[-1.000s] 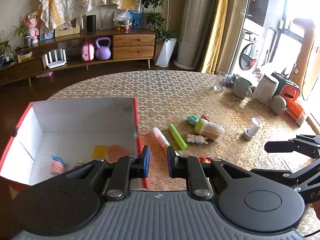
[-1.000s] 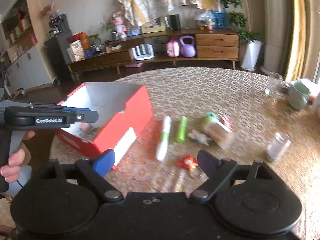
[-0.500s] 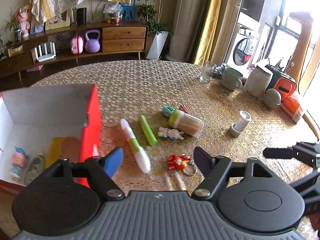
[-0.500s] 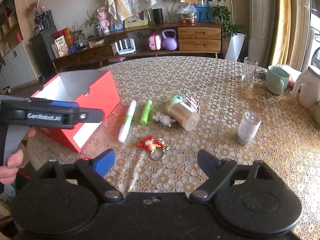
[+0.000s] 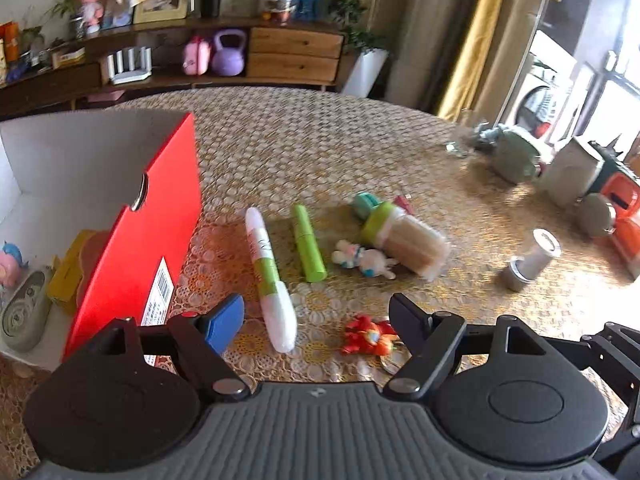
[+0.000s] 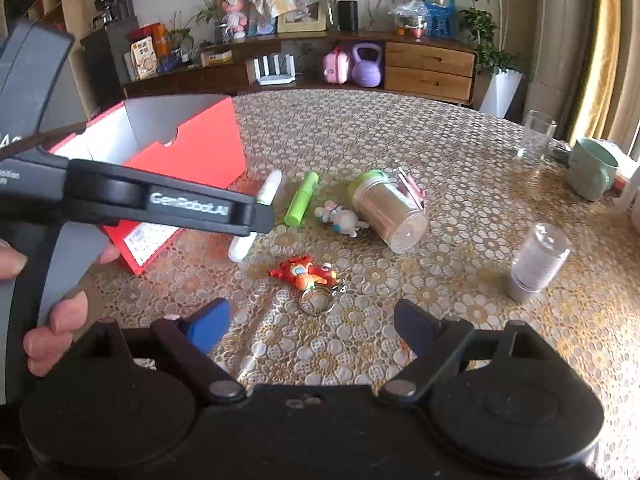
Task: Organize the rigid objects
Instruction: 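Grasp the white-green marker with the left tool while the right tool reaches the red keychain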
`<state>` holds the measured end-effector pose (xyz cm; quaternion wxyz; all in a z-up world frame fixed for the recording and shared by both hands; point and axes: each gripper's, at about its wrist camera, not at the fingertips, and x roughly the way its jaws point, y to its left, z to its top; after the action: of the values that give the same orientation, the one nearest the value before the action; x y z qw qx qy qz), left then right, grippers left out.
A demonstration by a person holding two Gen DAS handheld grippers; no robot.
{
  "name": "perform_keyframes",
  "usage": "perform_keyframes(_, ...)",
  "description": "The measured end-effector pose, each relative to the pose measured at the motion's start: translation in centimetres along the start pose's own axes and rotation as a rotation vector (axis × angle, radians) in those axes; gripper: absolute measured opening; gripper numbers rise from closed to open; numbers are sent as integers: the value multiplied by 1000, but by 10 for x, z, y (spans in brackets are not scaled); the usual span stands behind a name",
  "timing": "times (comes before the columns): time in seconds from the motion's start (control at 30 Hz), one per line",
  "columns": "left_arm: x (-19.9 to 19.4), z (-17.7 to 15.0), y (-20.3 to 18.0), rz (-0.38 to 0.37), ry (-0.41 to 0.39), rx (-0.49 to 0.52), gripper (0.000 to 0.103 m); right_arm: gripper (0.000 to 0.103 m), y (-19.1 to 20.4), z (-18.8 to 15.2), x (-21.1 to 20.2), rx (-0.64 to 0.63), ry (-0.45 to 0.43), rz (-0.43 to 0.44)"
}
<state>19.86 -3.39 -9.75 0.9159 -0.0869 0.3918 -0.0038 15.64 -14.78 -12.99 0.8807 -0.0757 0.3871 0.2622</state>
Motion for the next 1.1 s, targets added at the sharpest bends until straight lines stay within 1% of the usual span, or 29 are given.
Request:
perform_keyframes(0.13, 20, 1, 4, 56, 19, -27, 80, 84, -2, 3, 18, -21, 13, 7)
perform_keyframes(0.27, 37, 1, 8, 85, 42, -34, 80, 80, -2, 6, 37, -45, 25, -1)
perform_keyframes(0.43, 54, 0, 10, 101, 55, -25, 80, 76, -1, 7, 54, -84, 41, 7)
perform_keyframes(0.57, 66, 0, 14, 108, 64, -20, 79, 73, 0, 9, 64, -91, 54, 18)
perform_keyframes(0.7, 69, 0, 14, 108, 48, -10, 78, 66, 2, 12, 72, -104, 61, 27)
perform_keyframes(0.77, 69, 1, 13, 113, 39, 0, 72, 61, 4, 12, 75, -114, 65, 29)
perform_keyframes(0.8, 70, 1, 13, 116, 36, 7, 66, 59, 5, 12, 76, -116, 65, 30)
perform_keyframes(0.87, 71, 3, 13, 117, 32, 10, 63, 60, 7, 11, 77, -121, 62, 34)
perform_keyframes(0.9, 71, 4, 13, 115, 29, 9, 58, 59, 7, 12, 77, -125, 61, 35)
perform_keyframes(0.93, 72, 5, 14, 118, 27, 11, 49, 58, 8, 12, 78, -129, 62, 35)
perform_keyframes(1.03, 73, 7, 14, 125, 23, 19, 36, 55, 12, 12, 78, -140, 59, 31)
perform_keyframes(1.1, 74, 9, 15, 128, 24, 17, 31, 51, 12, 13, 78, -140, 58, 31)
